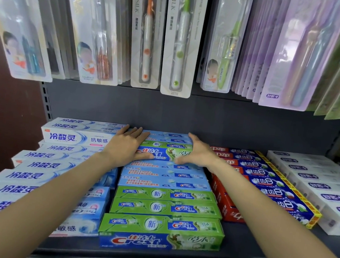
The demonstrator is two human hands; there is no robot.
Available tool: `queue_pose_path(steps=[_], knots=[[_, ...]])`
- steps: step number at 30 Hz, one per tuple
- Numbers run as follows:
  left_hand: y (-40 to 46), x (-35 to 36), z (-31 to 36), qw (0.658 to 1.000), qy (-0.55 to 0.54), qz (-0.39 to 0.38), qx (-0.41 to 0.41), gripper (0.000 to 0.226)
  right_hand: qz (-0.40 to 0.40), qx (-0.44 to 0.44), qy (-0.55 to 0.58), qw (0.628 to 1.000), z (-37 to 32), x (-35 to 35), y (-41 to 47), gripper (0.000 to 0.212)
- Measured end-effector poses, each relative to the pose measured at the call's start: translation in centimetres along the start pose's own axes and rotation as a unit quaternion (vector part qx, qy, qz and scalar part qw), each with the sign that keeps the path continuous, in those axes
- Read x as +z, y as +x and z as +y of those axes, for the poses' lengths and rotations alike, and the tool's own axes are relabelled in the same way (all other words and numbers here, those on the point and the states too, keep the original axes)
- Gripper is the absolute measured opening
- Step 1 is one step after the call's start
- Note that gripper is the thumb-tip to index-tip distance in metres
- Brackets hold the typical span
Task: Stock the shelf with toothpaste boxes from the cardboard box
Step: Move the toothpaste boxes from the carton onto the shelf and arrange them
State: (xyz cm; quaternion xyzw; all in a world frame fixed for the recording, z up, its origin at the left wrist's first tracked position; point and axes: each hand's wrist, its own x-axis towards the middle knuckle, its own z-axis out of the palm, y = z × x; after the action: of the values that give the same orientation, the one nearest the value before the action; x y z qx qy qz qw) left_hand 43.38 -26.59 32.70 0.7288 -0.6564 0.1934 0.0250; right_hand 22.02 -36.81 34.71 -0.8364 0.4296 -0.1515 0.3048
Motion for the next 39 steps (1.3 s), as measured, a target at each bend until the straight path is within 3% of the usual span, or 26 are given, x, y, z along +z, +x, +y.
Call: queue_pose_path(steps=[6,13,16,19,21,23,26,28,33,39], knots=[[-0.9,-0.8,-0.7,0.999,0.016,-0.039,-0.011,0.087,0.039,-0.018,-0.123,0.991,1.1,-2.5,-3.3,0.099],[-3.2,-2.7,-2.6,0.996,0.082,0.002,-0.024,0.087,0.048,-0.042,-0.129,0.990,2.1,-3.7,-5.2,0.083],[-4.5,-3.3,-3.8,0.995,-0.092,0.022,-0.037,0.074,0.030,-0.065,-0.131,0.989,1.1,-2.8,-5.2,0.081],[-5.4,-3.2,-4.0,0.962,-0.248,0.078,-0.083,0.056,0.019,-0.069,-0.142,0.987,0.3,-1.5,-4.4,0.078],[-5.7,-3.0,-4.0,0.957,-0.252,0.072,-0.127,0.054,0.020,-0.063,-0.147,0.987,-0.1,-0.8,-3.7,0.078],[-5.9,-2.6,-3.6,0.965,-0.226,0.041,-0.126,0.057,0.024,-0.056,-0.144,0.988,-0.4,-0.2,-3.1,0.079],[-5.5,-2.5,-2.4,0.962,-0.238,0.065,-0.117,0.047,0.022,-0.045,-0.132,0.990,-0.6,0.4,-2.5,0.081],[-4.9,-2.5,-0.7,0.941,-0.299,0.067,-0.145,0.055,0.019,-0.034,-0.134,0.990,-0.7,0.6,-2.1,0.082],[-2.6,-2.2,1.6,0.875,-0.421,-0.031,-0.235,0.085,0.020,-0.021,-0.093,0.995,-0.8,0.3,-1.0,0.088],[-0.3,-1.2,0.6,0.833,-0.489,-0.053,-0.253,0.074,-0.004,0.002,-0.098,0.995,-0.8,0.0,0.1,0.108]])
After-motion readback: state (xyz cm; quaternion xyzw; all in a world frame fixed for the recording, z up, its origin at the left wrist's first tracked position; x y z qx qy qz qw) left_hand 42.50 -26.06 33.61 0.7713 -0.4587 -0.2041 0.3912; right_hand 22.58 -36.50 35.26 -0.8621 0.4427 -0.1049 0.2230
